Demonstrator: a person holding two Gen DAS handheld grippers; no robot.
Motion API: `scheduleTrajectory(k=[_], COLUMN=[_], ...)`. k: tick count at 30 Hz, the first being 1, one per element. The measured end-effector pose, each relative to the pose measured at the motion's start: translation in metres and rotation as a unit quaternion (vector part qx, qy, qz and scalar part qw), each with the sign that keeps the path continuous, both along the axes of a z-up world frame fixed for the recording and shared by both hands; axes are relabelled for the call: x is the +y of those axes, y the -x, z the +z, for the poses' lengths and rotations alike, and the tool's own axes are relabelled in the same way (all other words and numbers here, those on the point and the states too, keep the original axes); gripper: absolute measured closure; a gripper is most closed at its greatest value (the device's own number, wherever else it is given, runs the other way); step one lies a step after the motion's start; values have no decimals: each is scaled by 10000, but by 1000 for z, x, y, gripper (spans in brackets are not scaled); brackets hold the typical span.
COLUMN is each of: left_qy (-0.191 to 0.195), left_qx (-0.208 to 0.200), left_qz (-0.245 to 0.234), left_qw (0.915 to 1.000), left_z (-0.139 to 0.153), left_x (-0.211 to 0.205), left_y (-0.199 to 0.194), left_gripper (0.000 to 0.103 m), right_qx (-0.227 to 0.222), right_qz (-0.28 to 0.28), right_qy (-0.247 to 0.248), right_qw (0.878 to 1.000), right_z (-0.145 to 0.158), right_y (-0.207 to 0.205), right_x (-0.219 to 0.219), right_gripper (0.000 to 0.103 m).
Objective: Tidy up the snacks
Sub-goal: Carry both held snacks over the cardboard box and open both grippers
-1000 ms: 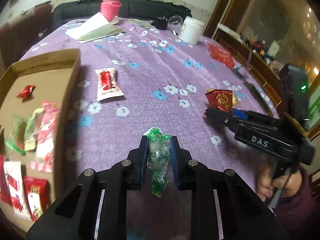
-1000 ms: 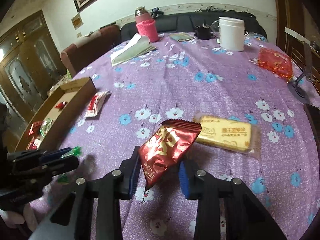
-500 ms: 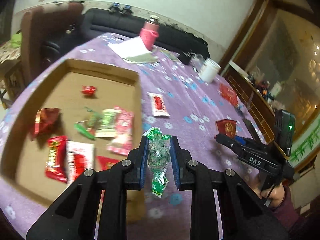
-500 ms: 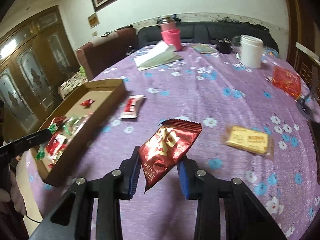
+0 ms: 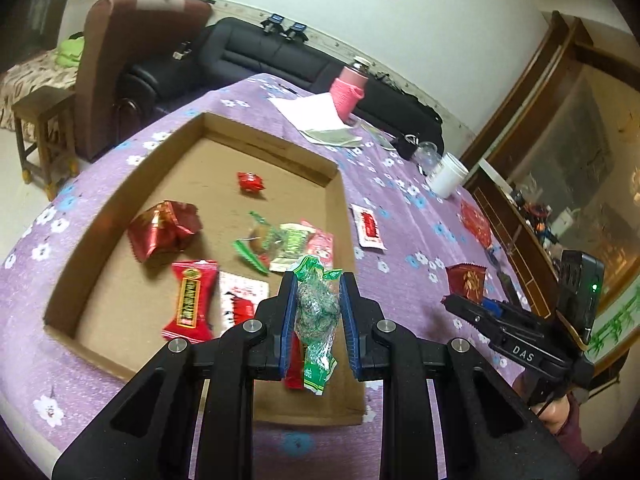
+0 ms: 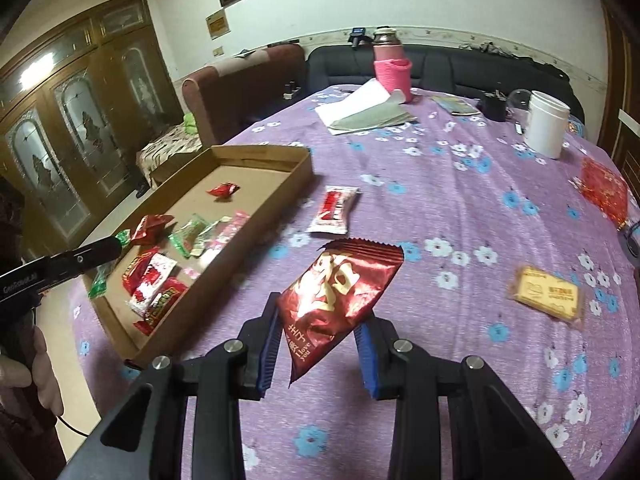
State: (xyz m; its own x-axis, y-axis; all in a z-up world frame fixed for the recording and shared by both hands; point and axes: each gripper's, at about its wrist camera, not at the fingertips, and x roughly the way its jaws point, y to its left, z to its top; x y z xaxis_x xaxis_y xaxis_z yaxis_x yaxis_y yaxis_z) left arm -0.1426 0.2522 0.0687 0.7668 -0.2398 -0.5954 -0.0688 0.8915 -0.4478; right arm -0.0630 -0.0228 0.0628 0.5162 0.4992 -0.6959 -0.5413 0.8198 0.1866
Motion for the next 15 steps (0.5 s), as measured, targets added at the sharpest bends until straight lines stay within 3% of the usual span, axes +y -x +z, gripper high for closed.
scheduleTrajectory(k=[15], left_qy=[155], left_qx=[152], left_qz=[585], left_qw=[9981], left_z=[-21], left_x=[53], left_y=[6], left_gripper=[82], right_qx=[34], right_qz=[810], right_qy=[347], right_qw=[9961], right_z=[4], right_y=[-2], right_x=[96], right_gripper=[64])
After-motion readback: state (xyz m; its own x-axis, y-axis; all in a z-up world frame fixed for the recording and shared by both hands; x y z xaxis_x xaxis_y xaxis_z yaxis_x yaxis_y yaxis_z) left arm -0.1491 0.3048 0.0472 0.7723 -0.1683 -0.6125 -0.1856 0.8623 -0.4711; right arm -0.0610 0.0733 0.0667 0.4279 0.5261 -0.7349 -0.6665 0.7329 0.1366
